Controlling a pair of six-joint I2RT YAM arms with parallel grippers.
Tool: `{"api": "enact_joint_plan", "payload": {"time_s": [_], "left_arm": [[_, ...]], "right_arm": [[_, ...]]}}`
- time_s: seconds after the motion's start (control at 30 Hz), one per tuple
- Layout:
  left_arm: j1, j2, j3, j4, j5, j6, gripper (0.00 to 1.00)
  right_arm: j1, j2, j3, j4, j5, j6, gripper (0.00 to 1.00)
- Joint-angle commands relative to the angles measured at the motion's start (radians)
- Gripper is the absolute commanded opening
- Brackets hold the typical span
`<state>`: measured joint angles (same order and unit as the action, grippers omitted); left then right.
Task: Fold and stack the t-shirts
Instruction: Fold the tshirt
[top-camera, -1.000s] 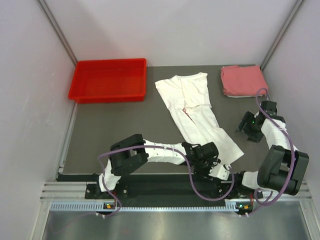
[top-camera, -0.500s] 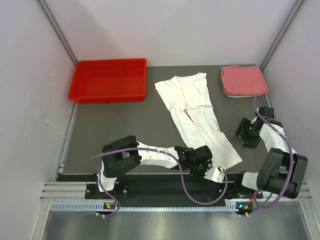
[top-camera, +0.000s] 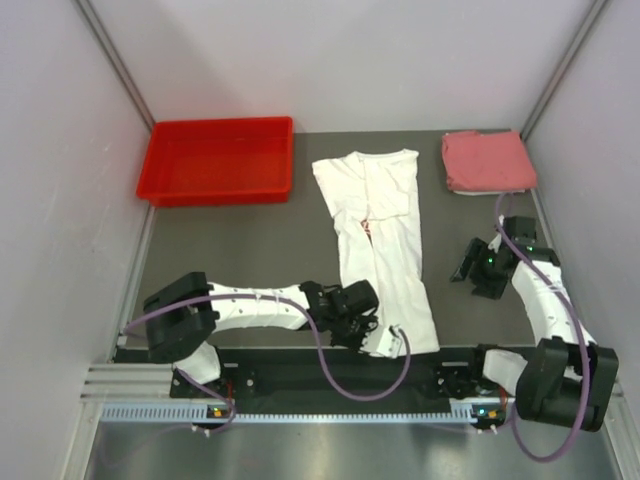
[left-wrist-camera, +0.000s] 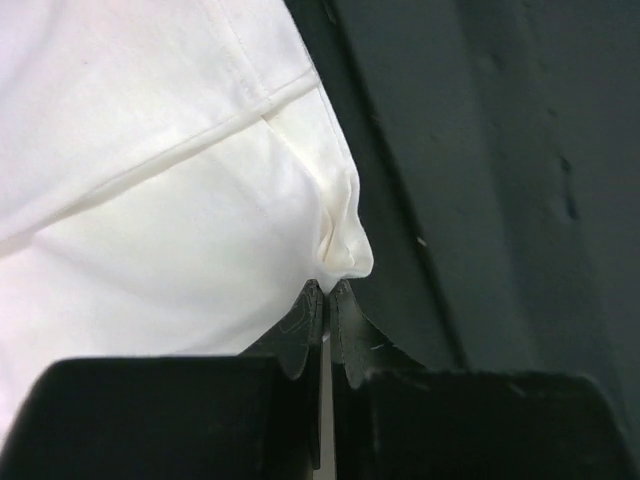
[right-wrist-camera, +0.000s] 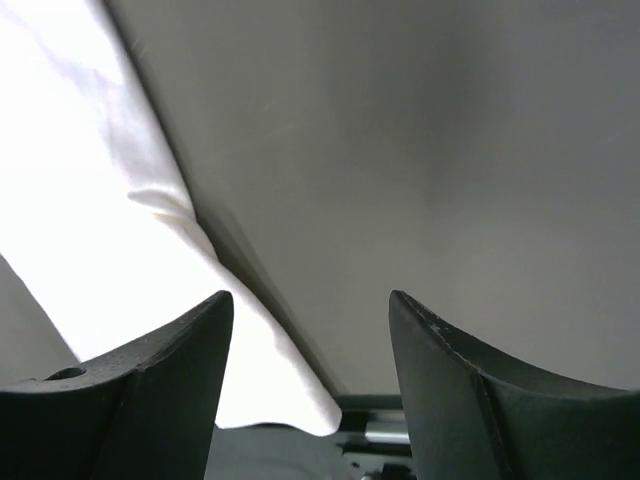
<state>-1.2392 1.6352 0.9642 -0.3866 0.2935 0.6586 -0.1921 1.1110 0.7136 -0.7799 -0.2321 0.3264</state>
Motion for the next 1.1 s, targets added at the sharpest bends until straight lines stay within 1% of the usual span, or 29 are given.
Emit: {"api": "enact_joint_plan", "payload": {"time_s": [0.0, 0.03, 0.1, 0.17, 0.33, 0.37, 0.47, 0.5, 0.6, 0.63, 0.67, 0.73, 0.77, 0.8, 0.83, 0.87, 0.9, 0.93, 0.97, 1.03, 1.07], "left_arm": [[0.030, -0.072, -0.048, -0.159, 0.130, 0.021, 0.00], [0.043, -0.080, -0.051, -0.217, 0.175, 0.030, 0.00], [0.084, -0.095, -0.045, -0.276, 0.232, 0.055, 0.00], [0.107, -0.107, -0.041, -0.340, 0.283, 0.076, 0.00], [0.175, -0.124, -0.047, -0.360, 0.321, 0.065, 0.00], [0.181, -0.127, -0.045, -0.365, 0.334, 0.065, 0.00], [0.182, -0.129, -0.018, -0.422, 0.383, 0.076, 0.00], [0.185, -0.136, -0.009, -0.455, 0.415, 0.078, 0.00], [0.196, -0.150, 0.004, -0.495, 0.479, 0.124, 0.00], [0.199, -0.152, -0.005, -0.500, 0.480, 0.137, 0.00], [0.201, -0.149, -0.028, -0.495, 0.474, 0.157, 0.00], [0.207, -0.137, -0.047, -0.500, 0.441, 0.180, 0.03], [0.213, -0.127, -0.056, -0.502, 0.434, 0.193, 0.06], [0.225, -0.127, -0.056, -0.503, 0.423, 0.190, 0.26], [0.231, -0.127, -0.052, -0.508, 0.403, 0.184, 0.38], [0.245, -0.135, -0.033, -0.515, 0.398, 0.177, 0.57], [0.253, -0.143, -0.018, -0.532, 0.395, 0.180, 0.83], [0.262, -0.153, 0.001, -0.552, 0.395, 0.185, 0.84], [0.274, -0.178, 0.042, -0.589, 0.397, 0.190, 0.85], [0.343, -0.199, 0.091, -0.630, 0.414, 0.202, 0.86], [0.383, -0.205, 0.150, -0.670, 0.442, 0.214, 0.86]], "right_arm": [[0.098, -0.027, 0.003, -0.055, 0.004, 0.061, 0.64], [0.127, -0.027, 0.000, -0.059, 0.007, 0.074, 0.63], [0.221, -0.027, -0.002, -0.064, 0.005, 0.109, 0.63], [0.272, -0.045, -0.008, -0.065, -0.003, 0.135, 0.63], [0.345, -0.094, -0.043, -0.124, 0.011, 0.186, 0.61], [0.377, -0.109, -0.066, -0.122, 0.004, 0.197, 0.61], [0.416, -0.114, -0.080, -0.072, -0.006, 0.238, 0.60], [0.421, -0.108, -0.077, -0.032, -0.004, 0.247, 0.60], [0.421, -0.042, -0.010, 0.034, -0.003, 0.231, 0.61], [0.422, 0.005, 0.021, 0.047, 0.010, 0.224, 0.60], [0.422, 0.030, 0.087, 0.063, 0.019, 0.214, 0.61], [0.422, 0.108, 0.157, 0.135, 0.028, 0.185, 0.61], [0.422, 0.140, 0.229, 0.160, 0.027, 0.175, 0.61], [0.421, 0.174, 0.268, 0.206, 0.022, 0.149, 0.61], [0.421, 0.247, 0.306, 0.224, 0.019, 0.139, 0.61], [0.422, 0.284, 0.384, 0.241, 0.023, 0.129, 0.61], [0.422, 0.320, 0.421, 0.284, 0.016, 0.123, 0.60], [0.424, 0.385, 0.453, 0.315, 0.007, 0.119, 0.60], [0.427, 0.415, 0.516, 0.347, 0.004, 0.112, 0.60], [0.430, 0.513, 0.578, 0.434, -0.001, 0.114, 0.60], [0.431, 0.548, 0.645, 0.464, -0.010, 0.111, 0.60]]}}
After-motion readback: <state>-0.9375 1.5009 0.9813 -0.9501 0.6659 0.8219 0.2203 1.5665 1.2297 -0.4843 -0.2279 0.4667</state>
